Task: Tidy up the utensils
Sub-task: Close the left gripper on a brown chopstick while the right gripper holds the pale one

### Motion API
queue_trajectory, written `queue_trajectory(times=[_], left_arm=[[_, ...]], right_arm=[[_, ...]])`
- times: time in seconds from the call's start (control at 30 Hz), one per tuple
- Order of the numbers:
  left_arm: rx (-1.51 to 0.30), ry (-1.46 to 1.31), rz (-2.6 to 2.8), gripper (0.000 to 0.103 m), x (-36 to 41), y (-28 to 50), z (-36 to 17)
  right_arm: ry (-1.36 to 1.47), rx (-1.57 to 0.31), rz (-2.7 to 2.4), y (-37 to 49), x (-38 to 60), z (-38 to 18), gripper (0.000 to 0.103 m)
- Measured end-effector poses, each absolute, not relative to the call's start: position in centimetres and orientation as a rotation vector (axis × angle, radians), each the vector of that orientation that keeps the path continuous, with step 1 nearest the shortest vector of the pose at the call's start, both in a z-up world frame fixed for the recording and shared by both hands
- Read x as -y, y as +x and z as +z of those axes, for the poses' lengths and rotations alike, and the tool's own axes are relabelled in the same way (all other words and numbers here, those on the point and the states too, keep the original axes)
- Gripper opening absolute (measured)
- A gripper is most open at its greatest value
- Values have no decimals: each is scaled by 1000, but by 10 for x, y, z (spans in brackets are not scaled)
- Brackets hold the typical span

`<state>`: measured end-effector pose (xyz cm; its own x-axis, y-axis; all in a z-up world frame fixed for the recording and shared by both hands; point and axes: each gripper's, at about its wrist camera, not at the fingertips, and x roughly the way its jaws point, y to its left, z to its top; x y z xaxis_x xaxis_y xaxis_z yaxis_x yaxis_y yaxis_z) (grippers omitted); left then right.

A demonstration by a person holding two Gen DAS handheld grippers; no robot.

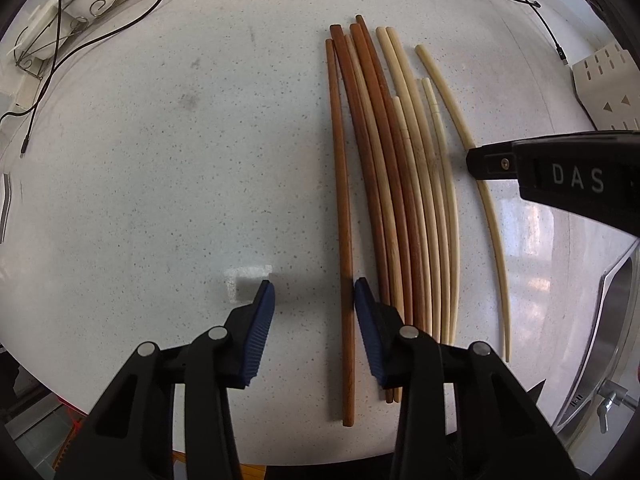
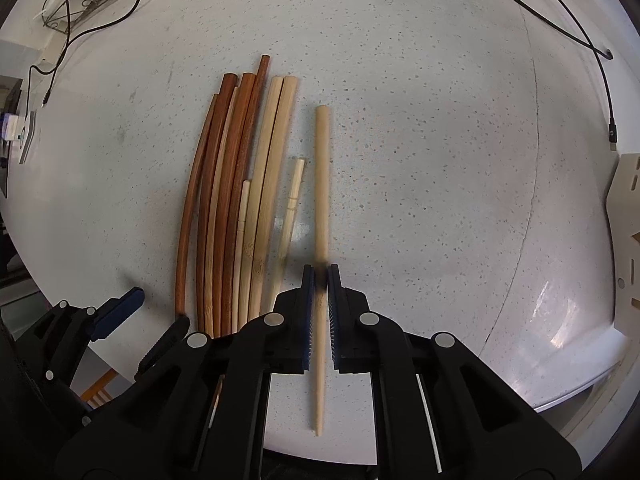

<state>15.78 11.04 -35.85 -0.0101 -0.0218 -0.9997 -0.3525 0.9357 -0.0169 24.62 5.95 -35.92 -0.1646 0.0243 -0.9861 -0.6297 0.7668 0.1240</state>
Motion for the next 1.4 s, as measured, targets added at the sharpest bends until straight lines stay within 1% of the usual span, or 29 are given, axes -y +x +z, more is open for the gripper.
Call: queue_trajectory(times=[0.03, 0.13, 0.17, 0.2, 0.23, 0.5, 0.83, 0.97, 1.4], left_arm=[[-1569, -295, 260, 36, -109, 158, -358], [-1588, -295, 231, 21, -98, 159, -358], [-1595, -303, 222, 12, -98, 160, -358], [-1602, -316, 214, 8, -97, 160, -359], [-1606, -325, 209, 7, -97, 161, -359], [-1633, -331, 186, 7, -100, 160, -364], [-1615, -389, 161, 7, -108, 150, -364], [-1599, -401, 168, 7, -109, 146, -365], [-1506, -395, 167, 7, -114, 138, -341]], right_arm=[[-487, -1650, 619, 246, -59, -359, 7], [-478, -1653, 626, 246, -59, -360, 6], [-475, -1655, 629, 247, -57, -361, 6], [-471, -1656, 630, 248, -57, -361, 6], [-469, -1657, 632, 249, -55, -361, 6], [-459, -1661, 643, 253, -47, -363, 6], [-440, -1667, 660, 252, -54, -362, 6], [-426, -1652, 666, 252, -54, -355, 6], [-372, -1634, 658, 260, -34, -340, 6]])
